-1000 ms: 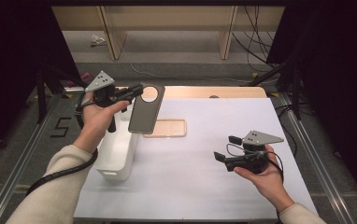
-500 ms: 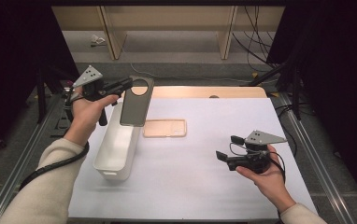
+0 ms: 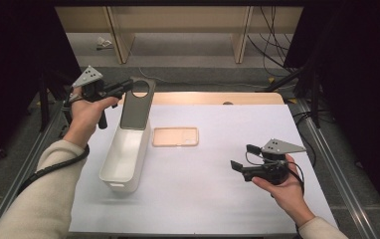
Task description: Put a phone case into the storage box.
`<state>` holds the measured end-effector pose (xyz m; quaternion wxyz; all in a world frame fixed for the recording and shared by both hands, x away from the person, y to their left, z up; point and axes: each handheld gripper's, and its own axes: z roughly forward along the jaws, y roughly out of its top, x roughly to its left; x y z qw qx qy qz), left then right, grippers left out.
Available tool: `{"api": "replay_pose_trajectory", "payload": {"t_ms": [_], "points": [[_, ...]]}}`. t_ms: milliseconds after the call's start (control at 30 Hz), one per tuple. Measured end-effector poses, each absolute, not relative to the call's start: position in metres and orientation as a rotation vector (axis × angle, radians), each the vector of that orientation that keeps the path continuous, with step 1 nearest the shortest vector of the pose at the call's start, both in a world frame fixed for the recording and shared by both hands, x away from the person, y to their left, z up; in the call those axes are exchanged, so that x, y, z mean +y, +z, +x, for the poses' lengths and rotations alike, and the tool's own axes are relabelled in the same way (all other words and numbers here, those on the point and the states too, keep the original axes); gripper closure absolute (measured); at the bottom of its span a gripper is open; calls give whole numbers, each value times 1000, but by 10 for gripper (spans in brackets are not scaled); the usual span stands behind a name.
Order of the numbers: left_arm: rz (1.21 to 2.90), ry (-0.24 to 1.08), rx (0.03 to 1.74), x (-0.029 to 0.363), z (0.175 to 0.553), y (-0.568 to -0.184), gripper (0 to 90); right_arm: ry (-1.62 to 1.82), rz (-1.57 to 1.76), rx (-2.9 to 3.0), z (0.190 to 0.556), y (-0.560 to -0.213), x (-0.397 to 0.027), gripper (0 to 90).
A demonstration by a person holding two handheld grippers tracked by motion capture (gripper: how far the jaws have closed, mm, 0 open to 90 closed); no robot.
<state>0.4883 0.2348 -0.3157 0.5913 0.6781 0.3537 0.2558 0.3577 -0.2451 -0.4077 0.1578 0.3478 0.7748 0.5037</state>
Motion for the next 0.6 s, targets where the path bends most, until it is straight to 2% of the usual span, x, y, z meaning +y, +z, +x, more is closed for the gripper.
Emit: {"api": "replay_pose_trajectory", "payload": {"t_ms": [600], "points": [[1568, 618, 839, 245, 507, -330, 817, 1446, 1002, 2212, 358, -408, -246, 165]]}}
